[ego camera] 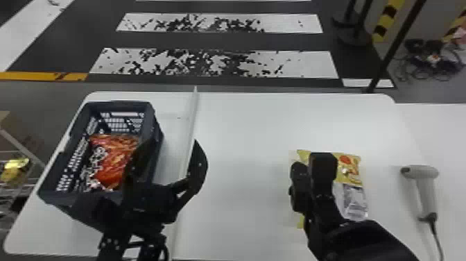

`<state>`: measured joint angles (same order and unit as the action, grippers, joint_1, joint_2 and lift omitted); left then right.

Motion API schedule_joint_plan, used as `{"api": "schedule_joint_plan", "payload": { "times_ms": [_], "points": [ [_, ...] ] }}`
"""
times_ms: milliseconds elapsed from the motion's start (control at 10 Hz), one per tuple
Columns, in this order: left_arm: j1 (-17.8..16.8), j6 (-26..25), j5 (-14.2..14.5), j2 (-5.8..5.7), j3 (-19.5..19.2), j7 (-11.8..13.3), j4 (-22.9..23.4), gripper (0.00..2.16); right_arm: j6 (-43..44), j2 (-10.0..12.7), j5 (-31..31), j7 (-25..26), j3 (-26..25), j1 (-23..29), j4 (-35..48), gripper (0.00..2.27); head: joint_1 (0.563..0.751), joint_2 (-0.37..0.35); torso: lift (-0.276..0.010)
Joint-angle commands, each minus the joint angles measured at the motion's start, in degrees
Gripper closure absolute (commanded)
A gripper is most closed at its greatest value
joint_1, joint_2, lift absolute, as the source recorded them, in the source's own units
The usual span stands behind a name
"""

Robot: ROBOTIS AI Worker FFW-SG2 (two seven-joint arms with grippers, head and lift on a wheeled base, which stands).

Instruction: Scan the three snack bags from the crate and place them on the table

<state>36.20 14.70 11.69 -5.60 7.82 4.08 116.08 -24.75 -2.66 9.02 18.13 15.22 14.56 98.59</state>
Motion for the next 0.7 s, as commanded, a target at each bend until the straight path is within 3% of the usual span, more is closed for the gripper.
{"api": "schedule_joint_plan", "payload": {
  "times_ms": [0, 300, 500, 600],
  "points": [
    [-0.96, -1.48, -0.09, -0.03, -0.09, -0.21, 0.55, 0.00, -0.35, -0.15, 0.30, -0.73, -0.02, 3.54, 6.79, 2.15, 0.695, 0.030, -0.062],
    [-5.26, -10.62, -0.70, -0.03, -1.14, -3.20, 0.64, 0.02, -1.41, -2.35, 0.56, -1.35, -0.54, 11.54, 20.85, 2.15, 0.695, 0.049, -0.062],
    [-6.49, -11.50, -1.32, -0.11, -1.76, -4.96, -0.24, 0.02, -3.16, -3.93, 1.53, -5.30, -4.68, 15.32, 25.95, 2.15, 0.695, 0.048, -0.062],
    [-6.49, -11.50, -1.32, -0.11, -2.55, -5.05, -0.24, 0.02, -4.40, -4.72, 1.97, -6.97, -7.75, 16.55, 26.92, 2.03, 0.695, 0.044, -0.062]
  ]
}}
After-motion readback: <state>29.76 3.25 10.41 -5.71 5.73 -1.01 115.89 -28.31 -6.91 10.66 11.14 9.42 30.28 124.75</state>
